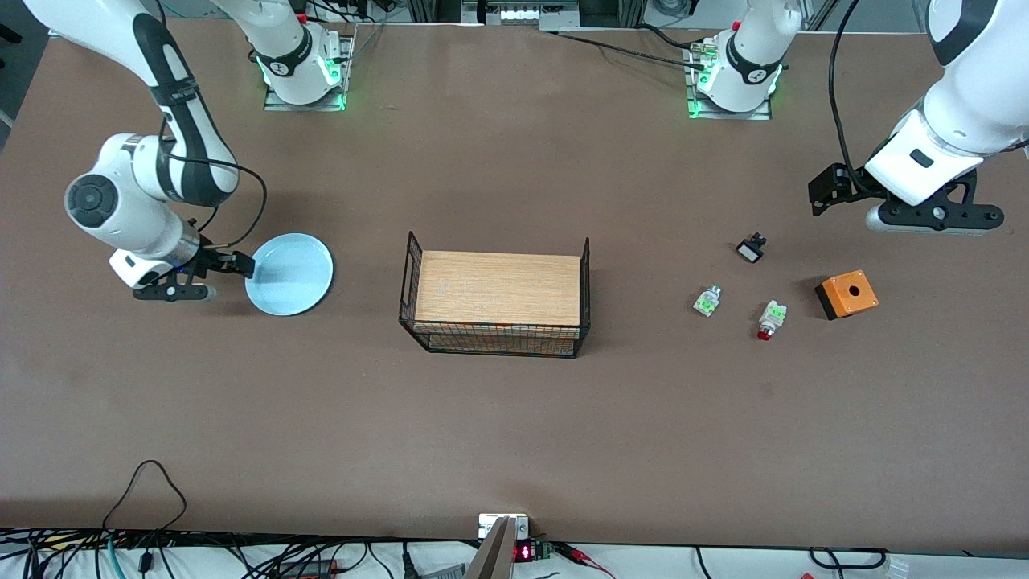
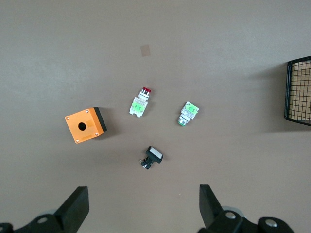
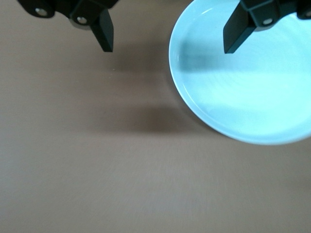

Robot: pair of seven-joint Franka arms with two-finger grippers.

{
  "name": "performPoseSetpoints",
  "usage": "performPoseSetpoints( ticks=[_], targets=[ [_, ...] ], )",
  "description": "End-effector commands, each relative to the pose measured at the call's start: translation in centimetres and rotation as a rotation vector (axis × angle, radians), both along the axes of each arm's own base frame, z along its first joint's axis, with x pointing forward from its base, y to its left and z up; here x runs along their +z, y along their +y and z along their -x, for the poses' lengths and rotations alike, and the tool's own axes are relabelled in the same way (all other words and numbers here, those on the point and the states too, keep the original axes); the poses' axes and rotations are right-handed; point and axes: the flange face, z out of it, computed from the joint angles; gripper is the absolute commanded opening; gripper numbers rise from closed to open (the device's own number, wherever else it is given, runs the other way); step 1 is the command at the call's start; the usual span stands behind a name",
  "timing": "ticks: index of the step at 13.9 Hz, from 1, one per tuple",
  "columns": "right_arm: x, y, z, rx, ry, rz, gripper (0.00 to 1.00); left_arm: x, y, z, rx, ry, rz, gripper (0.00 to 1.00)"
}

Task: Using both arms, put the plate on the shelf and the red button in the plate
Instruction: 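Lower the right gripper to the rim of the light blue plate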

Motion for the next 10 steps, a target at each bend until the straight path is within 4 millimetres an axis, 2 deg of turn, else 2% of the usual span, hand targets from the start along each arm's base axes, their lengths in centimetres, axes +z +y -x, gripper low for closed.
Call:
performPoseSetpoints(
  ticks=[1,4,5,7,8,9,10],
  targets=[
    [-1.5,-0.7,0.1,0.038,-0.005,-0.001,1.00,0.7,-0.1,-0.2,0.009,0.006,0.020,1.00],
    [-2.8,-0.3,0.1,0.039,-0.006,0.002,0.90,0.7,-0.1,-0.2,0.009,0.006,0.020,1.00],
    [-3.1,-0.3,0.2,0.039,-0.003,0.003,0.81,0.7,-0.1,-0.2,0.009,0.006,0.020,1.00],
    [-3.2,-0.2,0.2,0.042,0.000,0.003,0.49,0.7,-0.1,-0.2,0.009,0.006,0.020,1.00],
    [-3.3,0.0,0.1,0.042,0.000,0.003,0.40,0.7,-0.1,-0.1,0.009,0.005,0.020,1.00],
    [-3.4,0.5,0.1,0.051,0.001,0.004,0.28,0.7,-0.1,-0.2,0.009,0.008,0.020,1.00],
    [-3.4,0.8,0.1,0.057,0.003,0.004,0.20,0.7,0.0,-0.2,0.008,0.006,0.017,1.00]
  ],
)
